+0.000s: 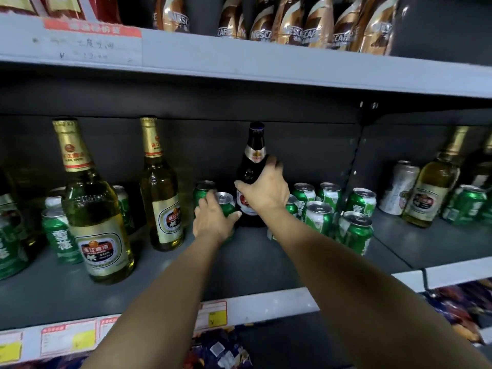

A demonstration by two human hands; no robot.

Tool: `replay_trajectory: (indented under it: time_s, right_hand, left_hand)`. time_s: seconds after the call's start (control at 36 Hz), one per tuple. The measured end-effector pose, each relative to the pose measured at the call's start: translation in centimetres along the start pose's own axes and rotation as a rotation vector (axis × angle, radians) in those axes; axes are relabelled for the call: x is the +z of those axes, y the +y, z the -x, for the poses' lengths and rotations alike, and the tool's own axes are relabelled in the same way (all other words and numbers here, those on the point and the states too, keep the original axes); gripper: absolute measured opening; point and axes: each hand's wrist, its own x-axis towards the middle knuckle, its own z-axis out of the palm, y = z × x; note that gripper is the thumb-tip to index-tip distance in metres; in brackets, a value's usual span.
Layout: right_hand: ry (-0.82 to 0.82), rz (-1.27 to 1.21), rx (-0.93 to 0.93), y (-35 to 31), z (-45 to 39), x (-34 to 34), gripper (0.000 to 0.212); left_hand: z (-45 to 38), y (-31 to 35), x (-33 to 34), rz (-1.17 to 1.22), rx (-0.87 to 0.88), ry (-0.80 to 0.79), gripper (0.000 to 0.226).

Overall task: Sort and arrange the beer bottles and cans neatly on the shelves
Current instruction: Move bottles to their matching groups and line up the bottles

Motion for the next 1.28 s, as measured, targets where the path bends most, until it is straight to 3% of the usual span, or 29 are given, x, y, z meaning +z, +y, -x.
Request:
replay_trajectory:
  time_s: [0.08,0.22,0.42,0.64,0.94,1.08,1.28]
  right_hand:
    - [0.017,-0.025,-0.048,-0.1,1.3,-1.7,0.076]
    - [0.056,-0.088,-0.086,0.7,4.1,-4.5,0.071]
    - [0.095,-0.11,-0.06,4.1,8.5,-10.4,0.07]
    - [0.153,-0.047,0.009,12.1,13.7,-18.5,0.068]
    - [0.22,0.121,0.264,28.3,20.6,-30.8,0.061]
    - [0.327,0.185,0.428,35.7,22.9,-35.8,0.061]
    - [0.384,0.286,0.633,46.3,24.9,-41.9,0.056]
  left_hand:
    - [1.3,0.2,-0.8,-0.021,0.016,0.031,0.097]
    - [5.3,2.0,-1.8,-0.039,0.218,0.192,0.085]
    - [12.0,5.1,-1.2,-0.088,0.259,-0.005,0.089]
    - [20.8,9.3,3.0,-0.304,0.319,-0.228,0.079]
    - [32.5,21.7,15.0,-0.295,0.597,-0.472,0.064]
    - [36.6,27.9,21.5,-0.251,0.694,-0.573,0.044]
    - [41.1,35.9,31.1,-0.302,0.865,-0.712,0.046]
